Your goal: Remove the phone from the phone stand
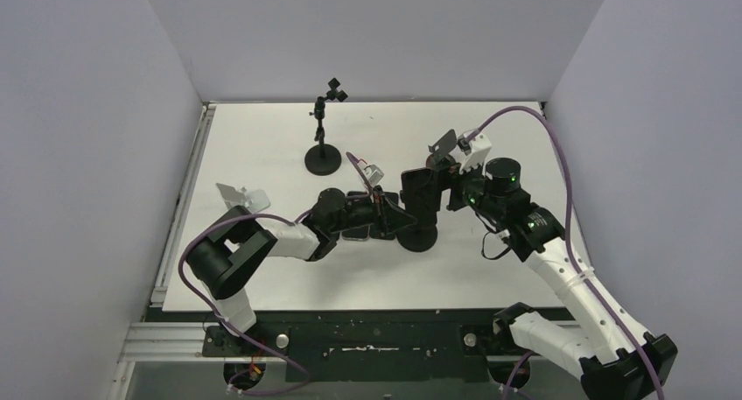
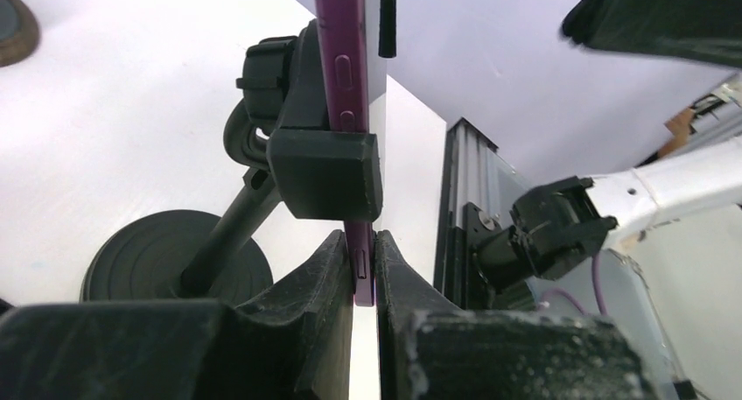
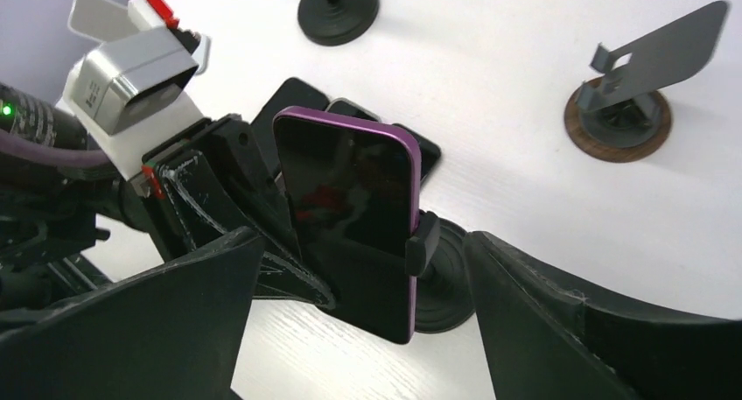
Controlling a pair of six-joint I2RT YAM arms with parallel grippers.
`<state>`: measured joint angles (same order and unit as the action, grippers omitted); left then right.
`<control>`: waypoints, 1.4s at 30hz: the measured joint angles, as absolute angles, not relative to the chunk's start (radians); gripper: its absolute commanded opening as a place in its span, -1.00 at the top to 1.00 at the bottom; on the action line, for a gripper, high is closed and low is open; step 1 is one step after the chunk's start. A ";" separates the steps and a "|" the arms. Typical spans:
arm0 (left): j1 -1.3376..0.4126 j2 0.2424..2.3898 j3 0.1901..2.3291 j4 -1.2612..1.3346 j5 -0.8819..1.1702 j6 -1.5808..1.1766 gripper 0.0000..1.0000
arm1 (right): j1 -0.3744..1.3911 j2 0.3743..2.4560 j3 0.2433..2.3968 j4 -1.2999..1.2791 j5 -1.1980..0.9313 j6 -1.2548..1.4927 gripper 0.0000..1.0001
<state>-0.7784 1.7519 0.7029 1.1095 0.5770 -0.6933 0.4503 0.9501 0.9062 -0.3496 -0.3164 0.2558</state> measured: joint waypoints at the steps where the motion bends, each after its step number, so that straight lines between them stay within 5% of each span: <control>1: -0.783 1.746 0.703 1.098 0.552 -0.685 1.00 | 0.452 0.950 0.922 -0.363 -0.301 0.258 -0.84; 20: -0.855 1.710 0.703 1.019 0.318 -0.598 1.00 | 0.707 1.121 1.098 -0.515 0.181 0.323 -1.00; 42: -0.857 1.711 0.703 1.023 0.310 -0.633 1.00 | 0.707 1.237 1.092 -0.430 0.202 0.262 -0.96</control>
